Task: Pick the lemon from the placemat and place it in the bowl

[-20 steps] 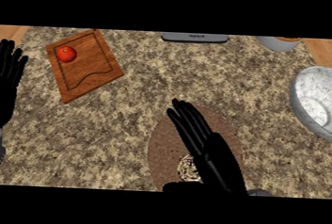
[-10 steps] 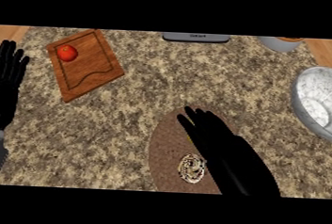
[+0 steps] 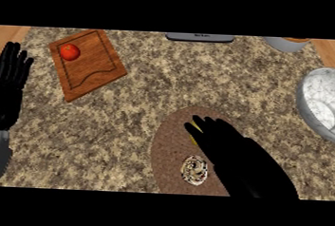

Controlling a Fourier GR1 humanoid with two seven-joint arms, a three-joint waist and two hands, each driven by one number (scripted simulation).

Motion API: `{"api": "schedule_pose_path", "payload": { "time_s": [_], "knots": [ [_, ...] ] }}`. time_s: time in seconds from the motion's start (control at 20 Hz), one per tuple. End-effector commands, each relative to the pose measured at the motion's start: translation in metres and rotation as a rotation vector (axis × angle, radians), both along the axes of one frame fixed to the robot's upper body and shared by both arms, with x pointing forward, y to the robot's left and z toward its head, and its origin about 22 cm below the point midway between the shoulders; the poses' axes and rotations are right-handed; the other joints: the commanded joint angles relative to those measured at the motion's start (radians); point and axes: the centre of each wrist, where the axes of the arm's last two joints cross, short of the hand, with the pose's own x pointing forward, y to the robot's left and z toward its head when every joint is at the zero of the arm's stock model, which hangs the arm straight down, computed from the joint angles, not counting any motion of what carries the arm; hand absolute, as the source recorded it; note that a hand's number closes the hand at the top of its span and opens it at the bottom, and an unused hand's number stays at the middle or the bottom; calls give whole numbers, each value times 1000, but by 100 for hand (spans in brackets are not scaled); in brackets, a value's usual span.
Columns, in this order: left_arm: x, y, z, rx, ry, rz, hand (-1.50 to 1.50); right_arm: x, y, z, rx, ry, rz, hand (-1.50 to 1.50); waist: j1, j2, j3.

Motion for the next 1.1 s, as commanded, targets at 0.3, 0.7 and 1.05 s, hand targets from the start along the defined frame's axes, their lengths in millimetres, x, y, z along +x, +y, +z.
{"api": "schedule_pose_path", "payload": {
  "time_s": [0.3, 0.7, 1.05],
  "knots": [
    [5, -1, 13, 8, -5, -2, 0, 30, 18, -26, -78, 55, -58, -150, 7, 2, 1],
    [8, -9, 9, -19, 11, -22, 0, 54, -12, -66, -95, 103, -90, -150, 3, 3, 1],
    [4, 2, 24, 22, 2, 15, 0, 61, -7, -99, -64, 84, -83, -150, 4, 2, 2]
  ]
}}
